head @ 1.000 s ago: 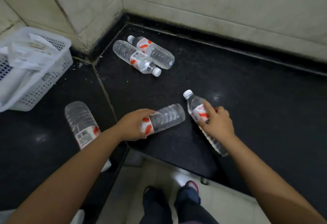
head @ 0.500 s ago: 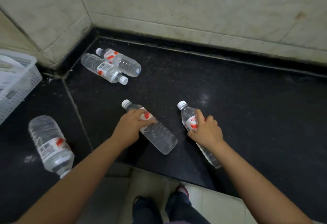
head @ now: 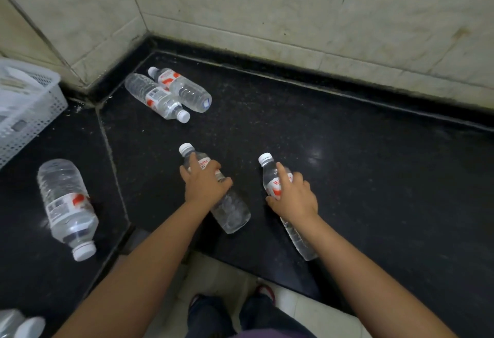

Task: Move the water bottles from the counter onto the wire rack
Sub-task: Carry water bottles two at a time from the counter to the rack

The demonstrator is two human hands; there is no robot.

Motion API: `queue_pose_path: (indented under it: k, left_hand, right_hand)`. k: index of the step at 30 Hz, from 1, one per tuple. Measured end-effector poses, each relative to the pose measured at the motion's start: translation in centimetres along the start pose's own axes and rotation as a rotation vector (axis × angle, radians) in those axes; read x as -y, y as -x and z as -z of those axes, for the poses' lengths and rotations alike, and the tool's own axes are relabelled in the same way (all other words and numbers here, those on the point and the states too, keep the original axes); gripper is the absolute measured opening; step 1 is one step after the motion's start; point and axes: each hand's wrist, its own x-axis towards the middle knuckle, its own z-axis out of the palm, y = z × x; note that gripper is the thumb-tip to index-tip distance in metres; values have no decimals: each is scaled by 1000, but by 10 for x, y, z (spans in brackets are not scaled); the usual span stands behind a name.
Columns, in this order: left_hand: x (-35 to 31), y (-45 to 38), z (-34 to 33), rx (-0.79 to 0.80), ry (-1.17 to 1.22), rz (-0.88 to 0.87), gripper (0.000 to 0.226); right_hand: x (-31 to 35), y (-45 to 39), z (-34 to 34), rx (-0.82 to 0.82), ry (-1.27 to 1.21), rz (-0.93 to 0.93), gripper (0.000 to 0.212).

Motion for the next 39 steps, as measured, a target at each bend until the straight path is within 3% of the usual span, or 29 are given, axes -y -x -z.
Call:
queue_pose_path:
  k: [2,5,8,13,25,34,39]
  left_hand:
    - [7,-3,5,65,-73,-124,44]
    - [15,0,12,243,-140,-291,72]
    - [15,7,4,285,-314,-315,88]
    - [7,16,-18,85,-439,-107,75]
    - [9,15,-9,88,-437,-191,66]
    - [-24,46,-10,199,-492,-490,67]
    - [-95,84,-18,202,-446,-722,66]
  right_hand:
    - [-3,0,-1,-9,-17,11,80]
    - [-2,0,0,-19,6,37,77]
    - [0,0,0,-12,30,18,76]
    - [2,-1,-1,14,42,-21,82]
    - [15,14,-3,-44,81,-113,74]
    - [-28,76,-1,-72,-163,-392,75]
    - [-85,129,37,-305,-353,-532,72]
